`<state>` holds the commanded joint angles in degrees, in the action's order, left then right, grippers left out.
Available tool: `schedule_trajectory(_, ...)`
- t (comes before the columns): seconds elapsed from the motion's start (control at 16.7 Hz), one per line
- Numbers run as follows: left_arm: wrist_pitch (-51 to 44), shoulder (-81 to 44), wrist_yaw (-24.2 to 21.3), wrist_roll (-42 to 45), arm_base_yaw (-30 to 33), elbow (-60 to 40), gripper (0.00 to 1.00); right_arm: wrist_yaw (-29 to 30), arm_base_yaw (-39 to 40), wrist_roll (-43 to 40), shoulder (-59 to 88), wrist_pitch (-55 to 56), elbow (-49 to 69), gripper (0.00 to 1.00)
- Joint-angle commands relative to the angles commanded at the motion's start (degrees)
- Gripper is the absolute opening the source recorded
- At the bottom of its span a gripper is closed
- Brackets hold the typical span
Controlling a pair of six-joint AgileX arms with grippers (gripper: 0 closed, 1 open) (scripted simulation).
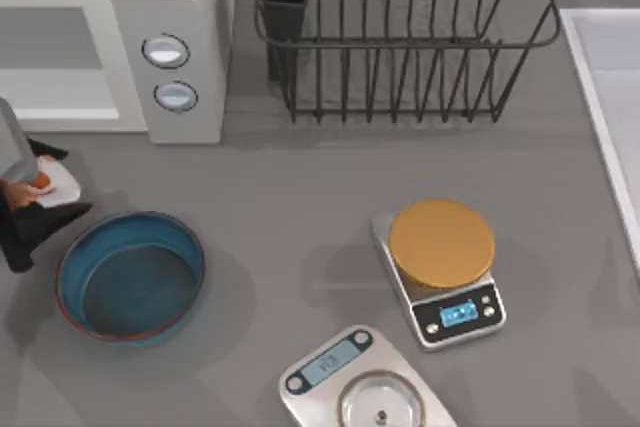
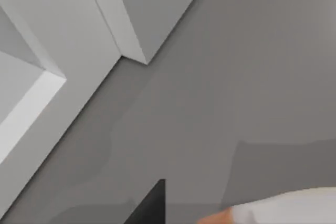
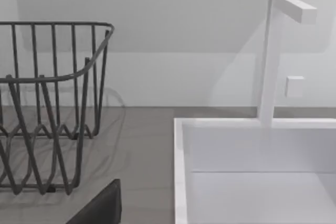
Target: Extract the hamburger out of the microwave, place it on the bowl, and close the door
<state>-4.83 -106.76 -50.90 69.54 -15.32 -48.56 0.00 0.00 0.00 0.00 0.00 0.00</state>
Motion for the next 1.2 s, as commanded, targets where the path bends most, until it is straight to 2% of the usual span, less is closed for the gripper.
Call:
schedule_trajectory(0.42,-40.9,-11.8,-6.6,40.1,0.7,-14.7,0.0,0.0,0.0,0.0,0.0,0.0,0.0,1.0)
schedule_trajectory(0.72,-64.3,-20.6,-9.5,63.4,1.0,-22.1,0.0,0.0,0.0,0.0,0.0,0.0,0.0,1.0)
schedule_trajectory(0.96,-75.9,-25.6,-10.7,75.1,1.2,-25.5,0.0,0.0,0.0,0.0,0.0,0.0,0.0,1.0)
schedule_trajectory(1.2,-78.9,-27.0,-11.0,78.2,1.2,-26.3,0.0,0.0,0.0,0.0,0.0,0.0,0.0,1.0)
